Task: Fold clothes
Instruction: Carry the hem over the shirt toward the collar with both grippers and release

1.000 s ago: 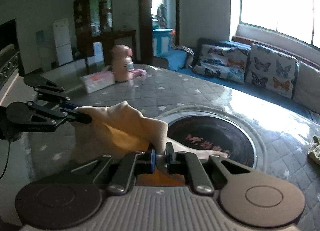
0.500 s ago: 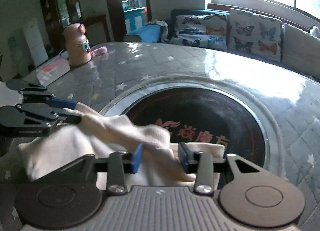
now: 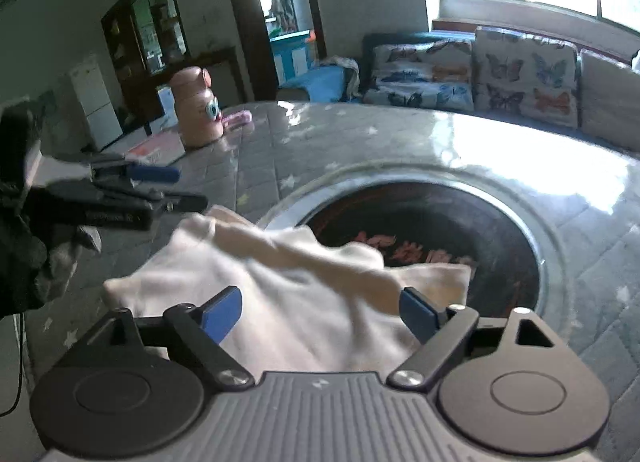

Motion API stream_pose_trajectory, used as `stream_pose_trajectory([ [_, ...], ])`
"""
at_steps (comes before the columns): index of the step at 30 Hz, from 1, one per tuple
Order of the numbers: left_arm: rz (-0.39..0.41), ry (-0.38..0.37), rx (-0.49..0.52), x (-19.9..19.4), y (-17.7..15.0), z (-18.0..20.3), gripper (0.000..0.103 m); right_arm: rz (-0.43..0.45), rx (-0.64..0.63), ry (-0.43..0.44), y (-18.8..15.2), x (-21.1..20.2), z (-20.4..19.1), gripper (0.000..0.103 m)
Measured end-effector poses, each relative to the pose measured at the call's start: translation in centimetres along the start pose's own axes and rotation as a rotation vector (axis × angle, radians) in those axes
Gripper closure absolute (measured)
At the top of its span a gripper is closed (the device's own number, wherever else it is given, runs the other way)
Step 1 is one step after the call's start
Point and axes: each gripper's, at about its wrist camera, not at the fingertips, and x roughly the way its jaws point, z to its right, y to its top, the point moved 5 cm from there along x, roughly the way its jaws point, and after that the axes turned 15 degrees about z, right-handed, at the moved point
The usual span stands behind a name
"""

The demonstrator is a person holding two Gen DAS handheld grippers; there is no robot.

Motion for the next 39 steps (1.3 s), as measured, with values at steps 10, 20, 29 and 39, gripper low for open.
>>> stream_pose_trajectory([
  [10, -0.122, -0.073, -0.027, 2.9, -1.9, 2.5, 0.024, -0.06, 0.043, 0.013, -1.8, 2.0, 0.8, 0.0],
  [20, -0.154, -0.039, -0.034, 3.8, -2.9, 1.9, 0.016, -0.061, 0.06, 0.025, -1.8, 2.6, 1.2, 0.0],
  [29, -0.159, -0.027, -0.01, 4.6, -1.9, 2.5, 0.013, -0.066, 0.07, 0.017, -0.7, 2.9, 0.6, 0.0],
  [39, -0.216, -0.004, -0.062, 5.9, -3.2, 1.0, 0.005, -0.092, 0.065, 0.057, -0.4, 5.1, 0.1, 0.0],
])
